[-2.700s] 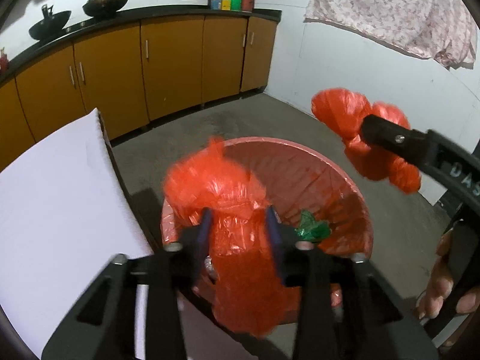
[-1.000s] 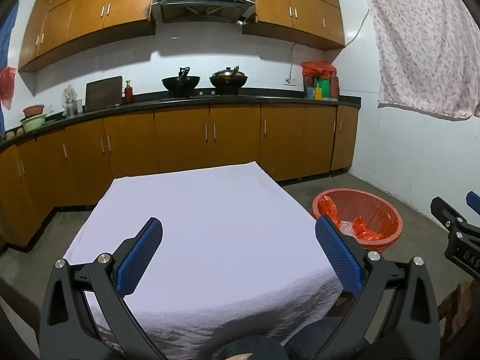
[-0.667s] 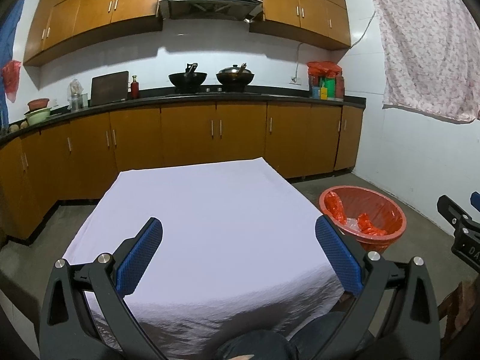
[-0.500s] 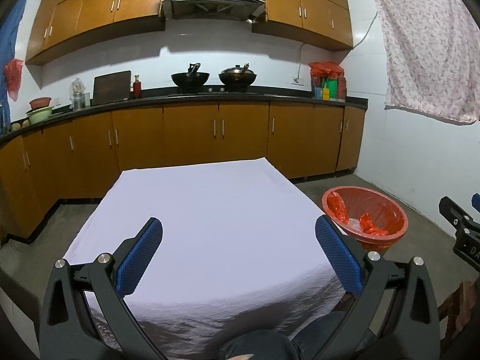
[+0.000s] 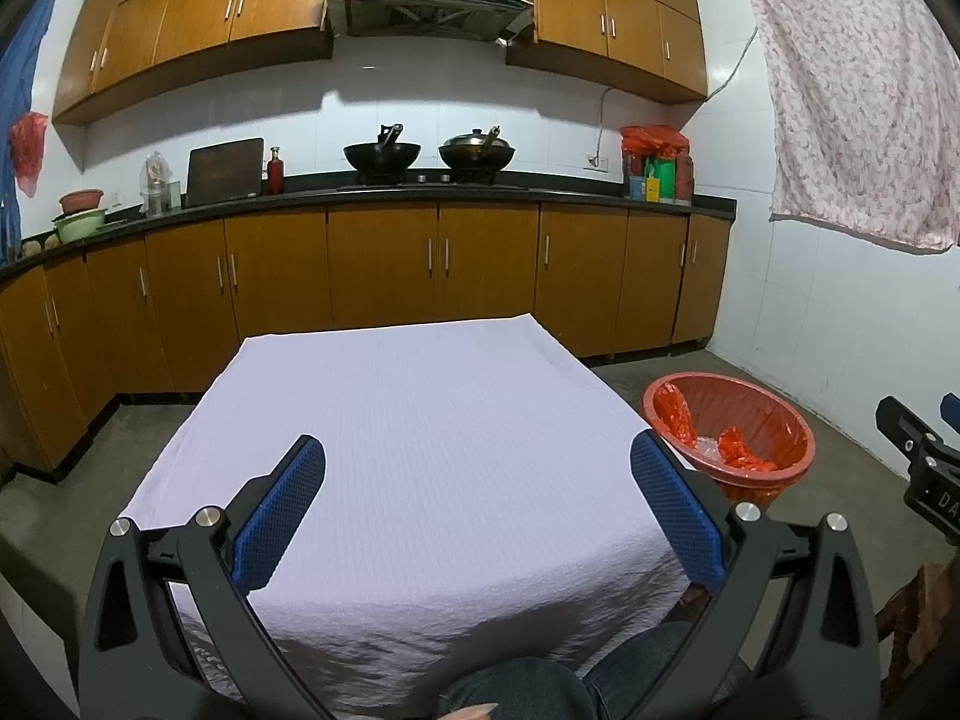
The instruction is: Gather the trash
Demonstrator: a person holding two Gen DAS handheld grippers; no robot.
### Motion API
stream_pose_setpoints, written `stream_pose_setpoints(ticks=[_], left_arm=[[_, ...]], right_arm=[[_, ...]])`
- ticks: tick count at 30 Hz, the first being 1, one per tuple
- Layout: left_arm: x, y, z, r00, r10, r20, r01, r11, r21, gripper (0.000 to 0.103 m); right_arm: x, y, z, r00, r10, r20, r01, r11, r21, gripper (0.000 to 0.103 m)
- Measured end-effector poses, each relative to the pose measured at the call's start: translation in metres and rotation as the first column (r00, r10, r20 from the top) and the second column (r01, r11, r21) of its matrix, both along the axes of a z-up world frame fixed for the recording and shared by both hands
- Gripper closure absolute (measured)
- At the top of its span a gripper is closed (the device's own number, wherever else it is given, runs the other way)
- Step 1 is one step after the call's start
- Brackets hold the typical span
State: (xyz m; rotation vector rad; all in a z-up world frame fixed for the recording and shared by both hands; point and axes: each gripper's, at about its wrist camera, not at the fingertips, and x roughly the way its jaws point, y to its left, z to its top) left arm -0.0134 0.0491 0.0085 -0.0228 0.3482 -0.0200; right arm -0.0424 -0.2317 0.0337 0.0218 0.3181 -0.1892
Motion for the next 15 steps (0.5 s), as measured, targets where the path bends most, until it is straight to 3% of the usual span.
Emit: stream_pose_setpoints(ticks=[15], left_arm=[[-0.0006, -0.0006, 0.0009, 1.0, -0.01, -0.001, 0.01, 1.0, 0.003, 0.002]], right_arm=[[0.0011, -0.0007, -0.0012, 1.0, 0.0, -0.002, 0.0, 1.0, 0.003, 0.004]])
